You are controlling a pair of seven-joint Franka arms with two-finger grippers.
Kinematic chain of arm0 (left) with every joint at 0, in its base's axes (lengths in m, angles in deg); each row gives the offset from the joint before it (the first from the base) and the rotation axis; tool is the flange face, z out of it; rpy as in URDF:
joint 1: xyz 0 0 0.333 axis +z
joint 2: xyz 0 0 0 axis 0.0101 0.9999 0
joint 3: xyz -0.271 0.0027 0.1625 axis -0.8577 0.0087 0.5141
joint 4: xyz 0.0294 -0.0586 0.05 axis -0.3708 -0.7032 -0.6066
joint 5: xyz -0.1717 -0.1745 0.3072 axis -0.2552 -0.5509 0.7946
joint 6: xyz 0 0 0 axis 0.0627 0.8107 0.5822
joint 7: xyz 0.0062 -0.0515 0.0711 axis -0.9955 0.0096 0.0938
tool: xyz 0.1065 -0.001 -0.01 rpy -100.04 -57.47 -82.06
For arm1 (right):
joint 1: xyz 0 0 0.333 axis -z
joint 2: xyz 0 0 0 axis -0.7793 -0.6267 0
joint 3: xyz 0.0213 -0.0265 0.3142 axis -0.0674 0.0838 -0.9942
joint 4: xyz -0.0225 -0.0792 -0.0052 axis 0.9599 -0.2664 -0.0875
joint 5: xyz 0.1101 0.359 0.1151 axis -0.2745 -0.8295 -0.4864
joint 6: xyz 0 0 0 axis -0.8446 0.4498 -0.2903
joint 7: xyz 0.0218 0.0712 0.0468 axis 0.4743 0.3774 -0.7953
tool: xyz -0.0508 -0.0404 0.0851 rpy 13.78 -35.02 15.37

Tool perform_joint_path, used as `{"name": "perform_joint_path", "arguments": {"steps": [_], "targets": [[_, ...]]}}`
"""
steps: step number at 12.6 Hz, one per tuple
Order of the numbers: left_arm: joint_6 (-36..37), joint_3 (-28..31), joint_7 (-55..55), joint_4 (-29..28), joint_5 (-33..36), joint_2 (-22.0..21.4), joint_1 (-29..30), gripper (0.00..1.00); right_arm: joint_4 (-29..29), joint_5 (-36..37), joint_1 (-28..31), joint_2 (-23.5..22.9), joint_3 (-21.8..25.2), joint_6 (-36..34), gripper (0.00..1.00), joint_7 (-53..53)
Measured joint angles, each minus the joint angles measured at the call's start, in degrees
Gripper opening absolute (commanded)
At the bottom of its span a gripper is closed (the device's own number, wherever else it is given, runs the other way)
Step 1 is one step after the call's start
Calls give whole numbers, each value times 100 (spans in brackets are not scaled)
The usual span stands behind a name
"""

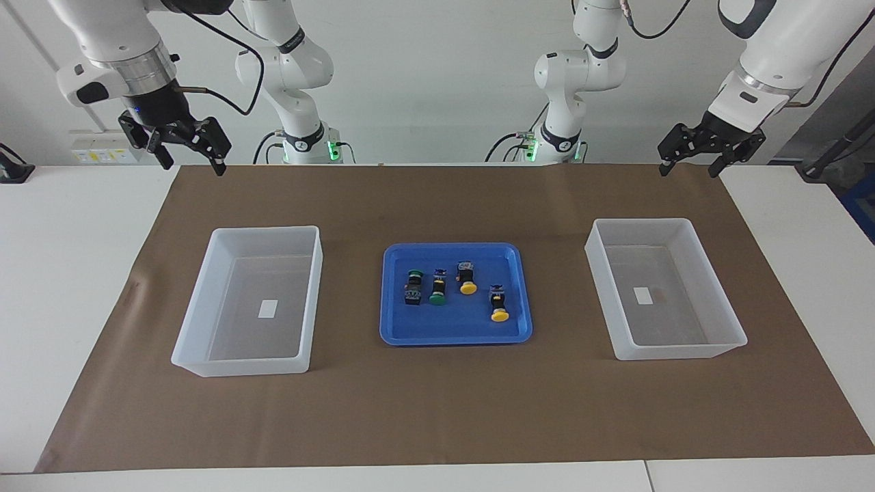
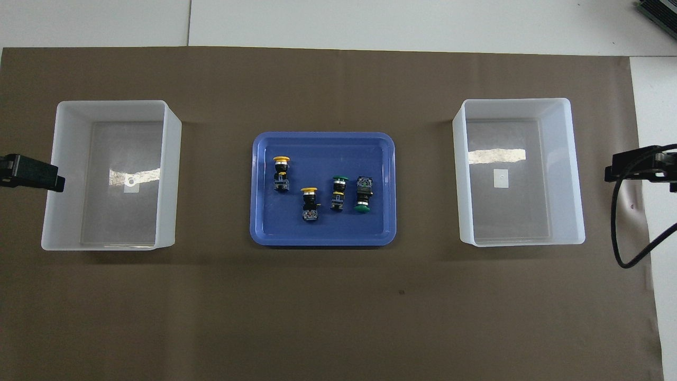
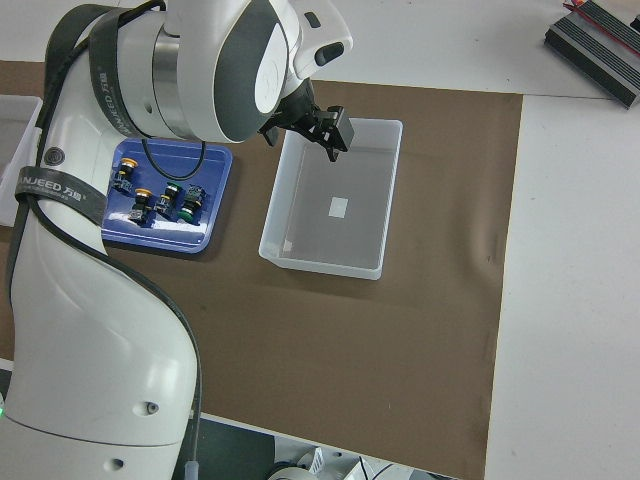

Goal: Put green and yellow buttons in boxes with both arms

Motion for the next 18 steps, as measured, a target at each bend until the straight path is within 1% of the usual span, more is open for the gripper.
{"name": "perform_joint_path", "arguments": {"steps": [18], "targets": [[-15, 0, 0, 0, 0, 0, 0, 100, 170, 0, 0, 79, 0, -4, 100, 0]]}}
